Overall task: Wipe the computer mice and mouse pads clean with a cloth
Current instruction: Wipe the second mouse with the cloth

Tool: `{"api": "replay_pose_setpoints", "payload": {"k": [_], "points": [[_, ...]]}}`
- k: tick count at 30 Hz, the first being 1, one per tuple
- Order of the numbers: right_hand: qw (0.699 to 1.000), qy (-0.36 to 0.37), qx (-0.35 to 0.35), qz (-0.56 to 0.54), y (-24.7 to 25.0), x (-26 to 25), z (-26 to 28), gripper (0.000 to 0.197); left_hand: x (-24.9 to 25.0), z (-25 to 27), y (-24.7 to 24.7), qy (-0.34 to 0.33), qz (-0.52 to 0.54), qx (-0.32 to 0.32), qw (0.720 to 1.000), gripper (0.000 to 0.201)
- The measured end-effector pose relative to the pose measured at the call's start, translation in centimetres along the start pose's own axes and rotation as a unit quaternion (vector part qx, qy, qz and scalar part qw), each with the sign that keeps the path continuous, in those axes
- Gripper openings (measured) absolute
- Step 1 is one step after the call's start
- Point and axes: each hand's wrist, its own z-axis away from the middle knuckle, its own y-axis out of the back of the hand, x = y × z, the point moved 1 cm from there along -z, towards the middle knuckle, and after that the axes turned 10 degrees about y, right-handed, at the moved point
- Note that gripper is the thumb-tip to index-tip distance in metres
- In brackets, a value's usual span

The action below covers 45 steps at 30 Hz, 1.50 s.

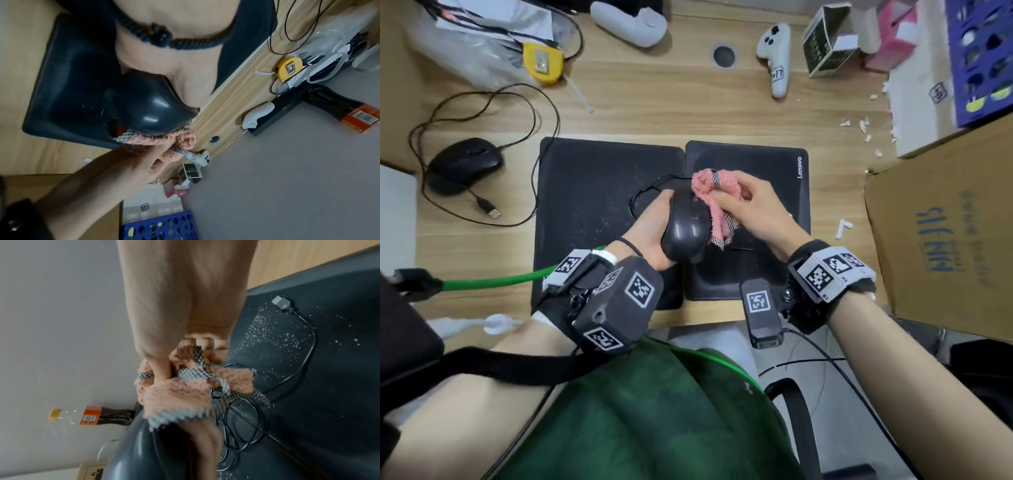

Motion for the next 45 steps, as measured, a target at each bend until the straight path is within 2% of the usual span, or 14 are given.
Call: {"api": "replay_pose_setpoints", "payload": {"k": [4,7,10,12,15,19,24,30,33,37,41,42,45], "points": [[0.998,-0.027,-0.012,0.055,0.2,0.7,-0.4,0.024,-0.3,0.5,0.5,-0.006,-0.026,-0.027,0.999,0.018],[0.996,-0.046,0.048,0.067,0.3,1.4,-0.4,0.023,-0.2,1.5,0.8,-0.023,-0.008,0.000,1.000,0.023],[0.993,-0.056,0.089,0.055,0.1,1.4,-0.3,0.034,0.1,1.8,1.3,-0.046,0.048,0.003,0.998,0.031],[0.994,-0.048,0.067,0.070,-0.6,0.9,-0.3,0.031,0.1,1.9,1.4,-0.056,0.056,0.003,0.997,0.037],[0.995,-0.030,0.012,0.090,-2.2,0.1,-0.3,0.031,-0.1,2.2,1.3,-0.063,-0.007,0.000,0.998,0.048],[0.995,-0.001,-0.014,0.098,-4.3,-0.7,0.6,0.033,0.4,2.0,2.0,-0.073,-0.023,0.077,0.994,0.048],[0.992,0.036,-0.086,0.084,-5.9,-1.0,2.6,0.036,1.4,1.7,3.2,-0.063,-0.007,0.165,0.984,0.052],[0.980,0.048,-0.183,0.068,-5.9,-1.5,3.9,0.040,1.8,2.3,3.1,-0.050,0.050,0.116,0.991,0.045],[0.976,0.043,-0.205,0.068,-6.0,-1.3,4.4,0.040,1.9,2.7,2.8,-0.046,0.065,0.092,0.993,0.037],[0.982,0.029,-0.186,0.027,-4.9,-1.0,4.6,0.034,2.0,3.2,3.6,-0.048,0.048,0.088,0.994,0.030],[0.998,0.023,-0.048,-0.016,-4.1,-1.5,3.1,0.033,1.8,3.6,4.6,-0.068,0.062,0.076,0.993,0.040],[0.999,0.025,-0.032,-0.021,-4.4,-1.6,2.5,0.032,1.7,3.8,4.6,-0.072,0.065,0.071,0.993,0.040],[0.997,0.040,-0.067,-0.011,-6.6,-2.1,1.6,0.030,1.6,3.9,4.6,-0.096,0.047,0.085,0.991,0.042]]}}
